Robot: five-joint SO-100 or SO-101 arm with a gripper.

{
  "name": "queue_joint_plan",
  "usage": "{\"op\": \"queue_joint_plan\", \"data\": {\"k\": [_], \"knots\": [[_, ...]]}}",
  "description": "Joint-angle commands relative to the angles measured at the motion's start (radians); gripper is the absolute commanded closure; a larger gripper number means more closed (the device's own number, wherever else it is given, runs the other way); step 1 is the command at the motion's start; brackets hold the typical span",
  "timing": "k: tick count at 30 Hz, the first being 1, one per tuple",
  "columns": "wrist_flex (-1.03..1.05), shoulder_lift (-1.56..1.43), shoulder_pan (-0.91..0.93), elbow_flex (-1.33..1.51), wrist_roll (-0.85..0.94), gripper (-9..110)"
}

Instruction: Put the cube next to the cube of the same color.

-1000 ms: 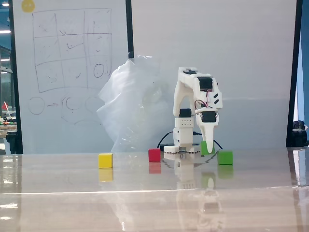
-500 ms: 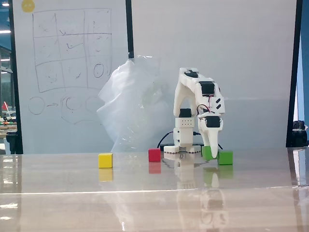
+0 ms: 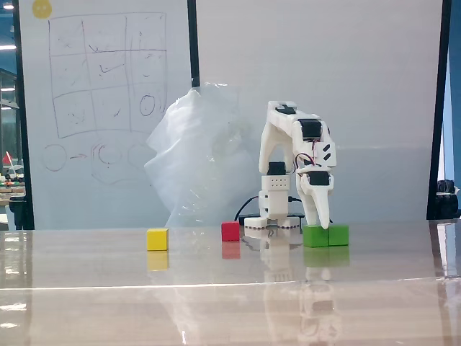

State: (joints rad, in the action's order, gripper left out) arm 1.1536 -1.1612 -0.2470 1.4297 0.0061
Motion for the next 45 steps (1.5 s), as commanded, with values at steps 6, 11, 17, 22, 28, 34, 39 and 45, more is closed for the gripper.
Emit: {"op": "queue_joint_plan", "data": {"k": [6, 11, 17, 22, 28, 34, 39, 45], "knots": [[0.115, -0.391, 0.104, -0.072, 0.009, 70], [0.221, -0.606, 0.133, 0.018, 0.009, 77], [0.19, -0.923, 0.192, 0.364, 0.009, 103], [0.011, -1.315, 0.212, 0.827, 0.014, 99], [-0.072, -1.77, 0.252, 1.316, 0.199, 102], [0.021, -1.987, 0.371, 1.54, 0.4, 101], [0.089, -2.117, 0.387, 1.595, 0.419, 101], [0.149, -2.263, 0.397, 1.615, 0.399, 101]]}}
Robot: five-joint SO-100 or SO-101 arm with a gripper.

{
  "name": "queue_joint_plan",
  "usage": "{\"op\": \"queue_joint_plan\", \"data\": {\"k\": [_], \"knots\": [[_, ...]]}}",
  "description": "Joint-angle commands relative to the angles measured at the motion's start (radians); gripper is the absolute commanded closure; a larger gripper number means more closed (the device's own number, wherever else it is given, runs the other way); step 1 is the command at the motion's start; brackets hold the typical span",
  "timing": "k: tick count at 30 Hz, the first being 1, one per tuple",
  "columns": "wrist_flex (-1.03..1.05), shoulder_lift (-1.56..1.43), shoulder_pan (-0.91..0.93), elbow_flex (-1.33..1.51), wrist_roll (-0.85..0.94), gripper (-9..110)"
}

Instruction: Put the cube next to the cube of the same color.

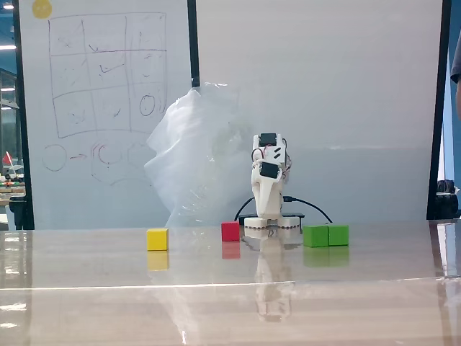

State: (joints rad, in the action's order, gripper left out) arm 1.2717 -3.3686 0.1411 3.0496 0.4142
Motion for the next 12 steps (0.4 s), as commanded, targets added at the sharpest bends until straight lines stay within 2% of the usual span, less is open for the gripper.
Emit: {"op": "queue_joint_plan", "data": {"k": [1, 12], "knots": [[0.035, -0.072, 0.009, -0.003, -0.012, 101], [0.037, -0.077, 0.008, 0.002, -0.014, 101]]}}
